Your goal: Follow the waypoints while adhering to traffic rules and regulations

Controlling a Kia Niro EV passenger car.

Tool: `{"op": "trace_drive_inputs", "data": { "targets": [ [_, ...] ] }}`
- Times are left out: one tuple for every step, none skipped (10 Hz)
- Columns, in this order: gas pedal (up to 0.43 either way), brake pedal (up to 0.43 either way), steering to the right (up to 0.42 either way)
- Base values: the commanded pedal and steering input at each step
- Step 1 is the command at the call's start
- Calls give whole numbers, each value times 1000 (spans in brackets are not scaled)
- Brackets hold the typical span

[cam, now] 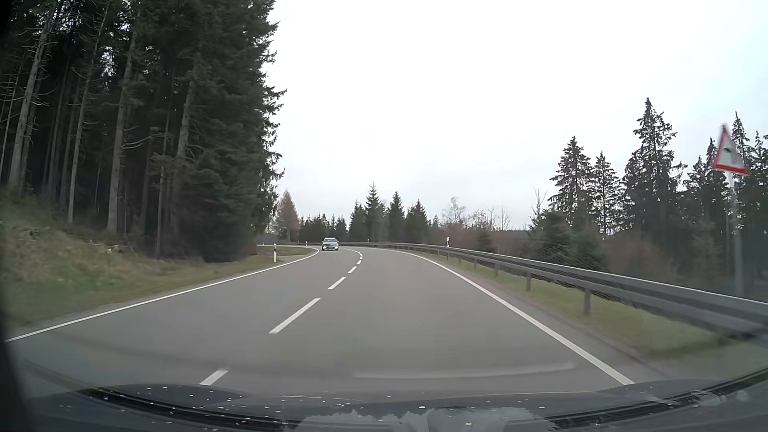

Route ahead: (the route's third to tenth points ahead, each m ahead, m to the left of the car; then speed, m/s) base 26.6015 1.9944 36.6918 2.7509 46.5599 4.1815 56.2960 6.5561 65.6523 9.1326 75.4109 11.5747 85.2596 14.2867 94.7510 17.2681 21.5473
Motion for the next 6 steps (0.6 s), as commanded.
{"op": "trace_drive_inputs", "data": {
  "targets": [
    [0, 0, -19],
    [20, 0, -21],
    [59, 0, -22],
    [67, 0, -23],
    [67, 0, -23],
    [67, 0, -23]
  ]
}}
